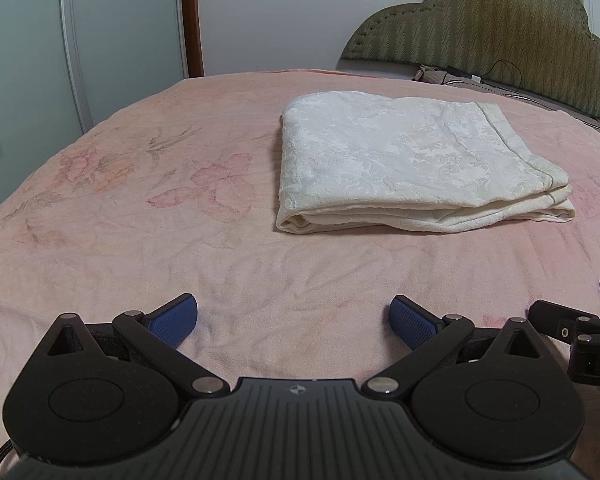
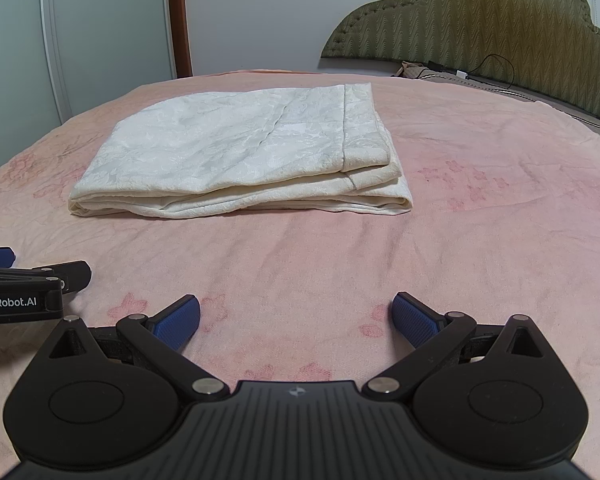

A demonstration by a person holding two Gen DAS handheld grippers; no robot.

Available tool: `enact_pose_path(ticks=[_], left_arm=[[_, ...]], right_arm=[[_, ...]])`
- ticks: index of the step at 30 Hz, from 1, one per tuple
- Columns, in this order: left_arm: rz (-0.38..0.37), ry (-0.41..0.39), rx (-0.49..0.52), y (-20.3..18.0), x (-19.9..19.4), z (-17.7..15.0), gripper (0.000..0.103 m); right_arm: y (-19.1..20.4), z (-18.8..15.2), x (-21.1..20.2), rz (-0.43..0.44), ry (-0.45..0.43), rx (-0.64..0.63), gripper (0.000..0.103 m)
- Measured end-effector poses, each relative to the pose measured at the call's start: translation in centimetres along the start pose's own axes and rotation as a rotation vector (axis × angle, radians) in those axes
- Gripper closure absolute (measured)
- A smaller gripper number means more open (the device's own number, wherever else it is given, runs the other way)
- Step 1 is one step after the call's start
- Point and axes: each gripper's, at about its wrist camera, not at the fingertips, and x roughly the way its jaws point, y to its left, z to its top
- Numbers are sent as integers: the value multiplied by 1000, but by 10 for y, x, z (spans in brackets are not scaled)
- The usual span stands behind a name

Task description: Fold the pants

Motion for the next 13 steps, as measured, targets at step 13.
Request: enact_pose_path(ticks=[13], left_arm=[[-3,0,-5,0,0,0,0]], right_arm=[[0,0,0,0,0,0,0]])
